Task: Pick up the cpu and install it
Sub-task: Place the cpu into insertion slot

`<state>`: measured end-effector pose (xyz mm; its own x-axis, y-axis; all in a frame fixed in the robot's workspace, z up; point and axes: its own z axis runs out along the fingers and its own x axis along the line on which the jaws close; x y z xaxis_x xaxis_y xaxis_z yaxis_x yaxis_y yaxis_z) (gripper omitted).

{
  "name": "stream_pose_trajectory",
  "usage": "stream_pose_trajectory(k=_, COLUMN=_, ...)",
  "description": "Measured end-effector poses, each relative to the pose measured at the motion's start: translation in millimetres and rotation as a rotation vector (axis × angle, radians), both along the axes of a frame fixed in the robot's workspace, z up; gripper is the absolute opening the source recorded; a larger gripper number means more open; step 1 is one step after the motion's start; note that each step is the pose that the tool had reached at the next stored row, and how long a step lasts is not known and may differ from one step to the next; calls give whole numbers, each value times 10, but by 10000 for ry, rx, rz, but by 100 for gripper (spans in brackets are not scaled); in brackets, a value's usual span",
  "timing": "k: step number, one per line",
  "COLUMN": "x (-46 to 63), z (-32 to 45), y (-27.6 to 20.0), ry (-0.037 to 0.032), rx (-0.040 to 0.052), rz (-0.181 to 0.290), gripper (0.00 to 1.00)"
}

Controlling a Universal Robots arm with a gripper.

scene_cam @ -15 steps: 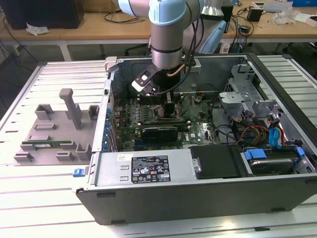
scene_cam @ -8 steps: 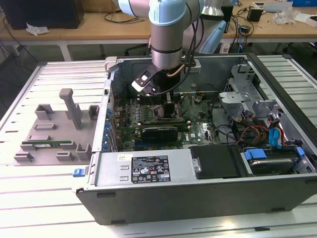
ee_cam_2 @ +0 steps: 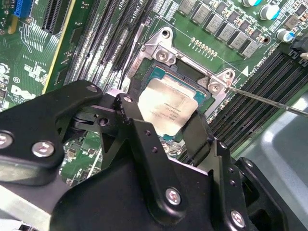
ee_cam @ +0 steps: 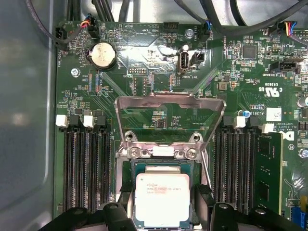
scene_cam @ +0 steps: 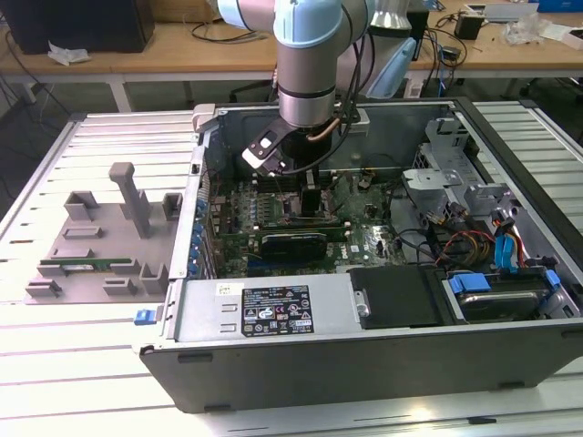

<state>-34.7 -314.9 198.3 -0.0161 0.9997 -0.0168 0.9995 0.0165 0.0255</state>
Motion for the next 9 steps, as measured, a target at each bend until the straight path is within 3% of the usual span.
stream_pose_trajectory(k=4, x=0, z=30, y=0, ry=1, rx=0, rz=0, gripper=62)
stream_pose_trajectory(k=7, x=0, z=164, y=0, ry=1, rx=-1, rz=0, gripper=62)
stream_pose_trajectory(k=9, x=0, z=202, y=0, ry=1, rx=-4, rz=0, gripper=62)
